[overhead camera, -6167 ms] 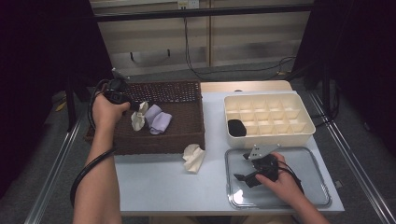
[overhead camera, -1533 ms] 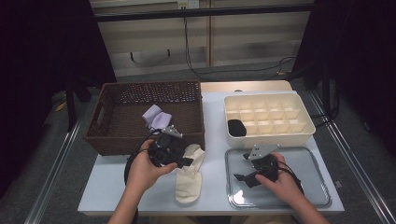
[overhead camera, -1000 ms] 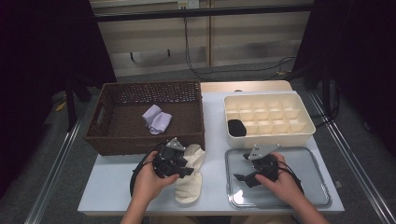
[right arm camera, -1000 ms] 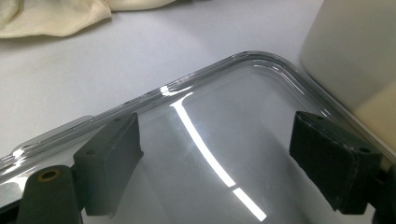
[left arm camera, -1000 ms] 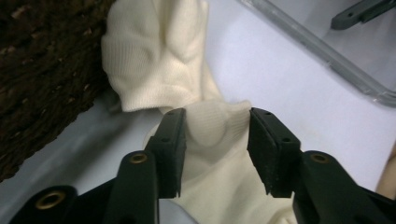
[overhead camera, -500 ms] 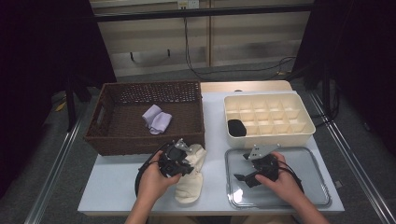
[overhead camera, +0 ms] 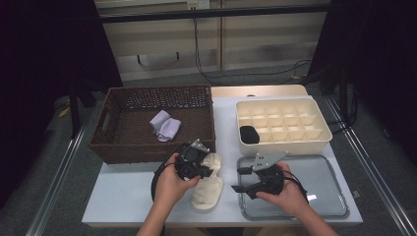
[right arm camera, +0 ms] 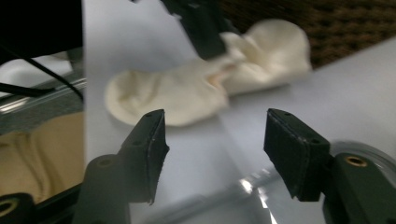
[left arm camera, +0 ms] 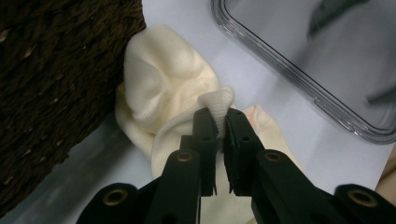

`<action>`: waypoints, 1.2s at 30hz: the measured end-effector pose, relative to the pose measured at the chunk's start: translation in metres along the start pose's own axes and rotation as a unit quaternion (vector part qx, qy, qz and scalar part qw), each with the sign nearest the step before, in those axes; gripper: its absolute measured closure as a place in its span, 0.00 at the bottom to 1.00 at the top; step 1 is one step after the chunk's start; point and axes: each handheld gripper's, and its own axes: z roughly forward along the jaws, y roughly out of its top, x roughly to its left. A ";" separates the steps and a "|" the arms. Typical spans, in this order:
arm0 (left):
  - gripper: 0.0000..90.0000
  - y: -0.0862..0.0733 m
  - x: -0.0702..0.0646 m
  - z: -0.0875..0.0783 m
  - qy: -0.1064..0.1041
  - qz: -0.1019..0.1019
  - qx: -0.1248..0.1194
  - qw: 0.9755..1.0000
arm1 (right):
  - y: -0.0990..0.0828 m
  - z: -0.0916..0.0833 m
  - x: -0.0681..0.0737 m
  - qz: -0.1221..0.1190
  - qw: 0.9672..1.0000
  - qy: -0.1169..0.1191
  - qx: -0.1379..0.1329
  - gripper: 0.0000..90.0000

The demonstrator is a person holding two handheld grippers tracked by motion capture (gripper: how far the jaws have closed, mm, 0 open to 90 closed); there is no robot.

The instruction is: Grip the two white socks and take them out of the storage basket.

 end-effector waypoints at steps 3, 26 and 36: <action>0.93 0.003 -0.001 0.005 -0.003 -0.001 0.000 1.000 | 0.006 0.011 0.012 -0.021 0.999 0.024 0.010 0.49; 0.92 0.002 0.005 0.003 0.002 -0.020 0.005 1.000 | 0.005 0.060 0.033 -0.057 0.991 0.077 0.094 1.00; 0.93 -0.015 0.013 -0.005 0.001 -0.043 -0.002 0.999 | -0.001 0.039 0.015 -0.053 0.994 0.048 0.085 0.98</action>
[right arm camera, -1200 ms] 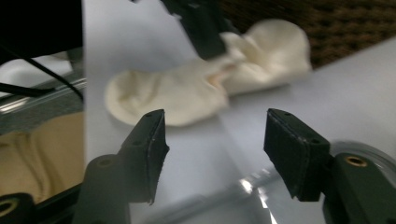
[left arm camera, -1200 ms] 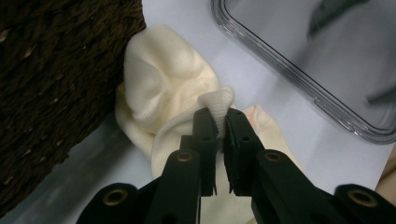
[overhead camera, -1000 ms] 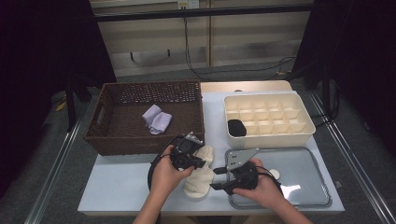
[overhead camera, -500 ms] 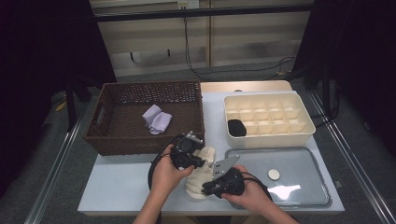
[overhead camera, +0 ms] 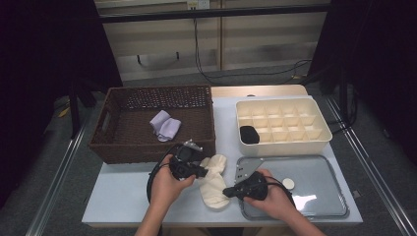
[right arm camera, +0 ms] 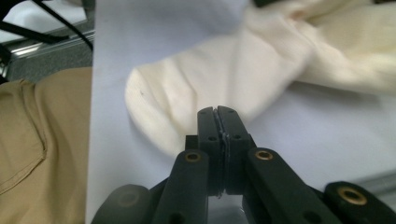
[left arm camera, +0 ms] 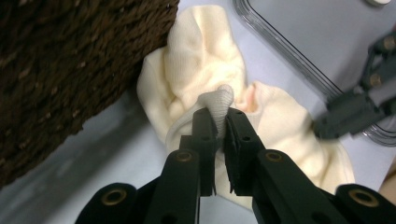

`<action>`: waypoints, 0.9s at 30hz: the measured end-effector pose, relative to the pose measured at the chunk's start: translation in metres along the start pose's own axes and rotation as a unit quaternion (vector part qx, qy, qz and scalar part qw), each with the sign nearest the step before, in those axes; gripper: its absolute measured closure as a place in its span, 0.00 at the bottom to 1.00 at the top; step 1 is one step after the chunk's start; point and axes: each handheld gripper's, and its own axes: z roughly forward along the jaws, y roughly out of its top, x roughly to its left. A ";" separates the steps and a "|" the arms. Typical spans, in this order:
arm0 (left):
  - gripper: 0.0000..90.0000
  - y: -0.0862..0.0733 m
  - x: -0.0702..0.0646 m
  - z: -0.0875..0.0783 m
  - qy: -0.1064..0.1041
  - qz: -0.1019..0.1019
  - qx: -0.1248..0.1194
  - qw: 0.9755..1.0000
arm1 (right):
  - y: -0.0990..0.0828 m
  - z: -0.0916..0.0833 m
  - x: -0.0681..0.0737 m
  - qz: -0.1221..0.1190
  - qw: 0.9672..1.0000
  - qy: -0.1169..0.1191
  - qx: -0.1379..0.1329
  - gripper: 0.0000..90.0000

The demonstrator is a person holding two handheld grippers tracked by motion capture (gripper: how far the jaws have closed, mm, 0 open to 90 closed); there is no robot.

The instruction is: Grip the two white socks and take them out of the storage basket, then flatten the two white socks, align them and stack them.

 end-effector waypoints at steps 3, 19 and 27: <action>0.92 -0.007 0.000 -0.002 -0.005 -0.017 -0.011 1.000 | -0.002 -0.007 -0.006 0.015 1.000 -0.012 -0.009 0.97; 0.90 -0.012 0.002 0.004 0.002 -0.031 -0.016 0.999 | 0.010 0.007 0.013 0.002 1.000 0.025 -0.017 0.76; 0.90 -0.016 0.008 0.001 0.002 -0.040 -0.015 0.999 | 0.005 0.012 0.011 -0.004 1.000 0.028 0.006 0.93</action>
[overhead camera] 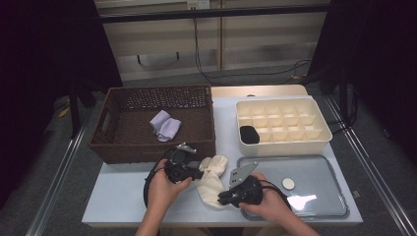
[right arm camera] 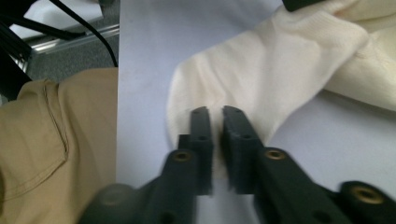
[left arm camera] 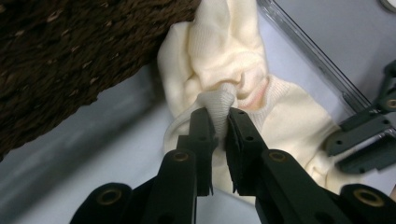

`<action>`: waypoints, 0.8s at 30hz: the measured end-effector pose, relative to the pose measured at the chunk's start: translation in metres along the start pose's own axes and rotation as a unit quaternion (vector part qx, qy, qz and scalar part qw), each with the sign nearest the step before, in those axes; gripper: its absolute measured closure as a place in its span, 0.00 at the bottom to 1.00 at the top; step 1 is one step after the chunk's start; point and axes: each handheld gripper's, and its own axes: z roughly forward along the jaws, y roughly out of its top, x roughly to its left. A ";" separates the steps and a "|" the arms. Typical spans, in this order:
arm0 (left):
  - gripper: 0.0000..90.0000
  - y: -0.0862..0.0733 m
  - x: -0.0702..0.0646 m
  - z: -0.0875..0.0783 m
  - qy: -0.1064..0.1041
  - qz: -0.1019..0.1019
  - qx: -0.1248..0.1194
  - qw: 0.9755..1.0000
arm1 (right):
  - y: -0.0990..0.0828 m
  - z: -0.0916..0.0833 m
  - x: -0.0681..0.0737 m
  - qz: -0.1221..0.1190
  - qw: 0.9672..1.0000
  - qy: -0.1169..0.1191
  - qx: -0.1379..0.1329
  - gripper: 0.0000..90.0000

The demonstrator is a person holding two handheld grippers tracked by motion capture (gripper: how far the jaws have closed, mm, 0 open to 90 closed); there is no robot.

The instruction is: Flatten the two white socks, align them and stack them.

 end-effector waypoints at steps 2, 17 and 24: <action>0.91 -0.004 0.001 -0.001 -0.002 -0.003 -0.003 1.000 | 0.000 -0.003 -0.001 -0.004 1.000 -0.001 0.006 1.00; 0.91 -0.021 0.000 -0.006 -0.008 -0.013 -0.009 1.000 | -0.006 -0.026 -0.008 0.033 0.998 -0.035 -0.050 0.87; 0.91 -0.020 -0.002 -0.008 -0.004 -0.013 -0.011 1.000 | 0.003 -0.006 0.003 0.036 0.999 -0.017 -0.028 0.74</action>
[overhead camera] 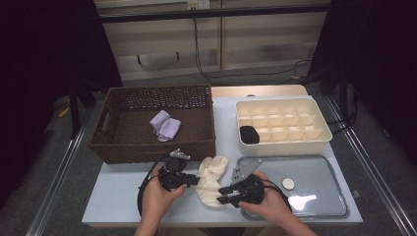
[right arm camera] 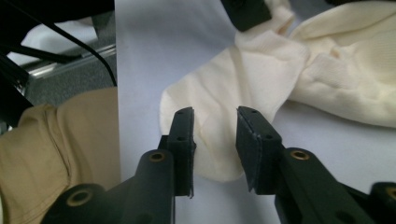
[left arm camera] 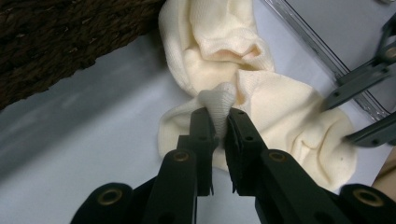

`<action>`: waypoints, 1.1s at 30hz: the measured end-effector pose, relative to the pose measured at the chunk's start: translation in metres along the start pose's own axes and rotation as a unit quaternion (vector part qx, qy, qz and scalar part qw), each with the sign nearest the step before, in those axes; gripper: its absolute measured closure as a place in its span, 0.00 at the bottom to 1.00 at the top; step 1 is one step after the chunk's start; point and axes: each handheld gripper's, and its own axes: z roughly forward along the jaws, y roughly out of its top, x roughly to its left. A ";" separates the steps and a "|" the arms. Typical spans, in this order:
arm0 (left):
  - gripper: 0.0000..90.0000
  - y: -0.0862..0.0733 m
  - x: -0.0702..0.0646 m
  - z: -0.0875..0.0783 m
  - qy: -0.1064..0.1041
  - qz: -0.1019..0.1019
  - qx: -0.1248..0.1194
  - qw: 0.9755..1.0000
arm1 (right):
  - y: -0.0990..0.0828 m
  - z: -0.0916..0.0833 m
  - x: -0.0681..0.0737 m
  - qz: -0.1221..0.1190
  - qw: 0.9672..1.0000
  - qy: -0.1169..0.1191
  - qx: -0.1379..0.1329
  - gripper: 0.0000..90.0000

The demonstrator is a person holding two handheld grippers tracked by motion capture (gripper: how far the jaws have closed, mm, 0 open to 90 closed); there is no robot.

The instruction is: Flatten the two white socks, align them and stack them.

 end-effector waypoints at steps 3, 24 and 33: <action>0.91 -0.001 0.001 -0.001 -0.002 -0.001 0.000 1.000 | -0.002 0.006 0.000 -0.008 1.000 -0.012 0.019 0.74; 0.90 -0.008 0.008 -0.011 -0.010 -0.033 -0.019 0.999 | -0.007 -0.013 -0.021 0.011 0.999 -0.029 -0.010 0.95; 0.88 -0.008 0.005 -0.009 -0.008 -0.040 -0.019 0.999 | 0.001 -0.011 -0.010 0.012 0.999 -0.018 -0.039 0.84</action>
